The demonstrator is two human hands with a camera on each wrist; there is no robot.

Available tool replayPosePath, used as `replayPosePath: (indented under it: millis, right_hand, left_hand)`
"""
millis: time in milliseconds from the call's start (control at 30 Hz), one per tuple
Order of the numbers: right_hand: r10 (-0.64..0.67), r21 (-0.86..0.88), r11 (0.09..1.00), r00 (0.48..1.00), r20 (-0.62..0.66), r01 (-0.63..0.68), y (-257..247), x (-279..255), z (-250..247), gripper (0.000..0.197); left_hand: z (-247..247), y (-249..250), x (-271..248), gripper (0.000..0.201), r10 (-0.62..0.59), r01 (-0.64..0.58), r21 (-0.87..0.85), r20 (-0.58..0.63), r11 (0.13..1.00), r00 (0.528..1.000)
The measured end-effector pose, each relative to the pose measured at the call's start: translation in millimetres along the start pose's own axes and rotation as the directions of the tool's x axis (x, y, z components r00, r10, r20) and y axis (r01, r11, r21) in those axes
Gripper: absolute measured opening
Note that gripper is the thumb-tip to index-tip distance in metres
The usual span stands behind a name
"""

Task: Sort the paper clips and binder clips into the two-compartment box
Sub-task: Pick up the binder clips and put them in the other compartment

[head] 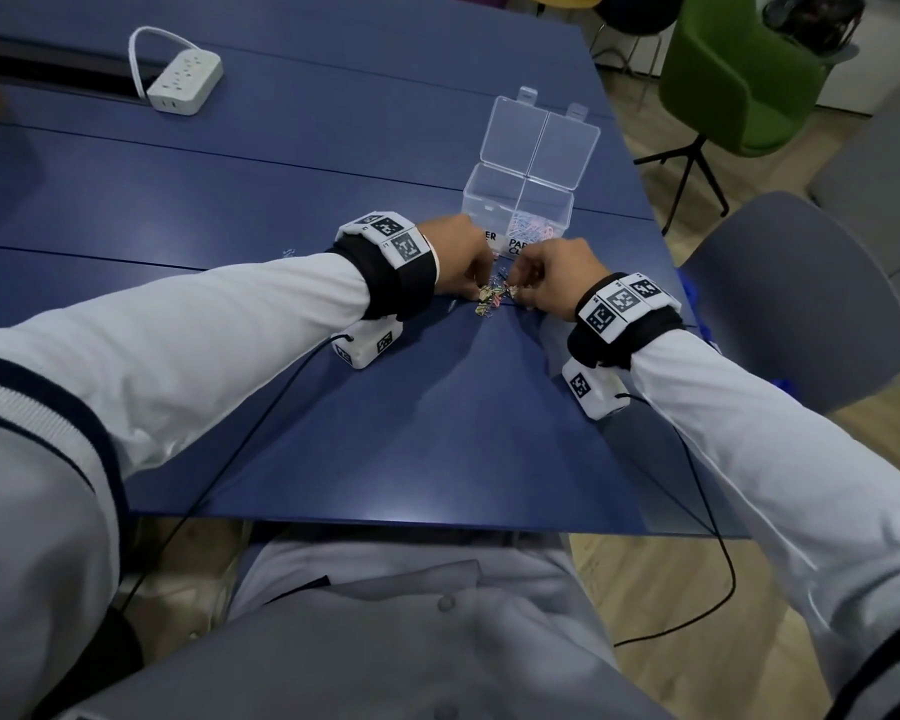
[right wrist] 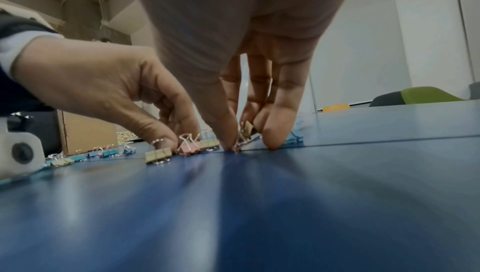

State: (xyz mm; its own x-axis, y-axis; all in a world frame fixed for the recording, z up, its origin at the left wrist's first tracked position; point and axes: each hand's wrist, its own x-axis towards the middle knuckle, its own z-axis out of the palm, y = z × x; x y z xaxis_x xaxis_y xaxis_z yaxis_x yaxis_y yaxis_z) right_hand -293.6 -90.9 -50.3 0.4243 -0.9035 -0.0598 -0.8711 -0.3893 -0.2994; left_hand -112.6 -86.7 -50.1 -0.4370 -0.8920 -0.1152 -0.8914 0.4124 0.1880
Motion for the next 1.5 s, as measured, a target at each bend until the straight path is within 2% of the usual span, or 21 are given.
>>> replayPosePath:
  millis: [100,267,433,567,667,867,967,1133,1367,1500]
  right_hand:
    - [-0.018,-0.004,1.000,1.000,0.005,0.018,-1,-1,0,0.014]
    - [-0.012,0.019,1.000,0.999,0.039,0.011,-2,-3,-3,0.012]
    - [0.014,0.072,0.997,1.000,0.027,-0.016,-5,-9,-6,0.011]
    - [0.037,0.077,0.996,0.999,0.022,-0.039,-6,-10,-6,0.015]
    - [0.026,0.089,0.996,1.000,0.016,-0.027,-8,-11,-5,0.014]
    - [-0.001,0.101,0.995,1.000,0.014,-0.001,-13,-11,-3,0.013]
    - [0.002,0.087,0.996,1.000,0.023,-0.004,-15,-9,-3,0.007]
    - [0.018,0.103,0.995,1.000,-0.005,-0.017,-14,-8,-2,0.004]
    - [0.078,0.307,0.950,0.994,-0.077,-0.051,-9,4,-23,0.012]
    - [0.105,0.477,0.879,0.982,-0.159,-0.016,-18,21,-51,0.013]
  left_hand:
    - [1,-3,-1,0.017,-0.007,0.006,-0.039,-0.004,0.999,1.000]
    - [-4,-14,-12,0.011,-0.041,0.031,-0.135,-0.074,0.990,0.996]
    - [-16,-27,-21,0.023,-0.130,0.092,-0.196,-0.192,0.976,0.973]
    - [-25,-40,-29,0.026,-0.235,0.218,-0.193,-0.071,0.957,0.969]
    - [-21,-42,-33,0.023,-0.261,0.256,-0.180,-0.006,0.950,0.965]
    - [-8,-29,-28,0.032,-0.234,0.234,-0.075,0.005,0.969,0.972]
    - [-7,-27,-26,0.029,-0.234,0.233,-0.065,-0.006,0.970,0.972]
    - [-4,-31,-26,0.041,-0.187,0.187,0.062,0.004,0.981,0.982]
    - [1,-37,-24,0.030,-0.163,0.162,0.024,0.028,0.986,0.986]
    - [2,-43,-23,0.030,-0.136,0.137,-0.015,0.038,0.990,0.990]
